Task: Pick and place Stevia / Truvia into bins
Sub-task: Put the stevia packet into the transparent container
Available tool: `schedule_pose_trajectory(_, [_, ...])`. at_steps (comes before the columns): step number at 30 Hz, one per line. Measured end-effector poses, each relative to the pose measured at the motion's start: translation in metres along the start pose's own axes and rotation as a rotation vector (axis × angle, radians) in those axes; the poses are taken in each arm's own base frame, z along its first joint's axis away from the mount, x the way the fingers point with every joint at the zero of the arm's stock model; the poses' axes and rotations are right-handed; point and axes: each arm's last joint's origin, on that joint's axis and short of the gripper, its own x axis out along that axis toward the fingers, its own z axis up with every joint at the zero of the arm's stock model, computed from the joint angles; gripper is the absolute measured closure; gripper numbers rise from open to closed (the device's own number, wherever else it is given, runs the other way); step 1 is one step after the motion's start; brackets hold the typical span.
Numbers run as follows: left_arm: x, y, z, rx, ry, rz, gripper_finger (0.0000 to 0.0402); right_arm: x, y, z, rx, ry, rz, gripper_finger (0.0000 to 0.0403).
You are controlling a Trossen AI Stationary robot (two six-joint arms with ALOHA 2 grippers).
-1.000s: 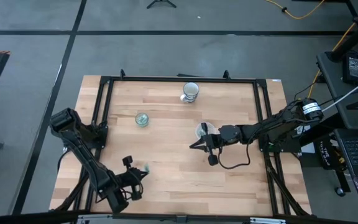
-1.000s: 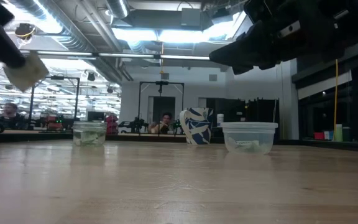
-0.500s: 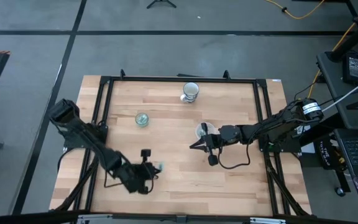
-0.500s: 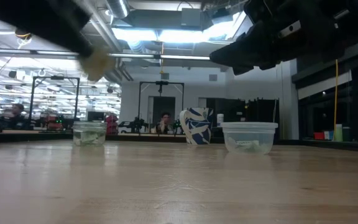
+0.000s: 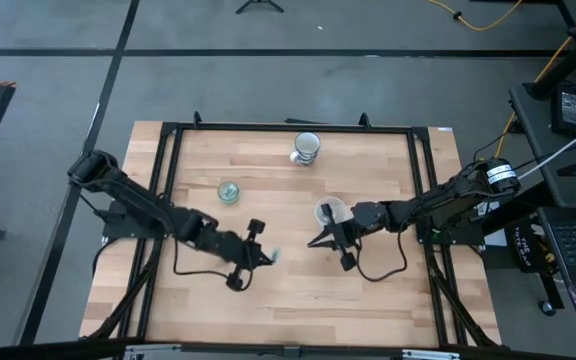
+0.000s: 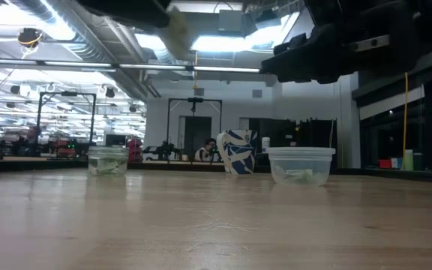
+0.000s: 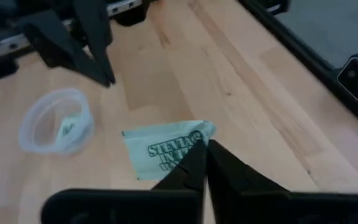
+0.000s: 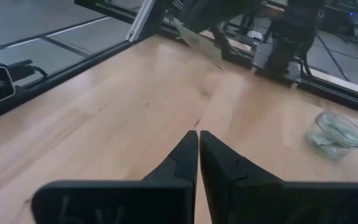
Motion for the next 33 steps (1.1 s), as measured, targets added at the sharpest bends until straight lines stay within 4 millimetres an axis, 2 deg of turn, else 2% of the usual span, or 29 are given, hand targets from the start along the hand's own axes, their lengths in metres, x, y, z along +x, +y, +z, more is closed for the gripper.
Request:
schedule_pose_trajectory(13, [0.006,0.063,-0.002,0.136,-0.117,-0.178,0.0399,-0.002,-0.014,0.0,0.035,-0.027,-0.061,0.0371])
schedule_pose_trajectory(20, [0.005,0.087,-0.008,0.205,-0.174,-0.286,0.0399,-0.002,-0.014,0.0,0.035,-0.03,-0.061,0.0306])
schedule_pose_trajectory(25, [0.002,0.101,-0.01,0.243,-0.24,-0.345,0.0399,-0.003,-0.016,0.008,0.02,-0.11,-0.082,0.0255])
schedule_pose_trajectory(33, [0.004,0.11,-0.007,0.318,-0.341,-0.374,0.0399,0.001,-0.023,0.026,-0.02,-0.191,-0.112,0.0211])
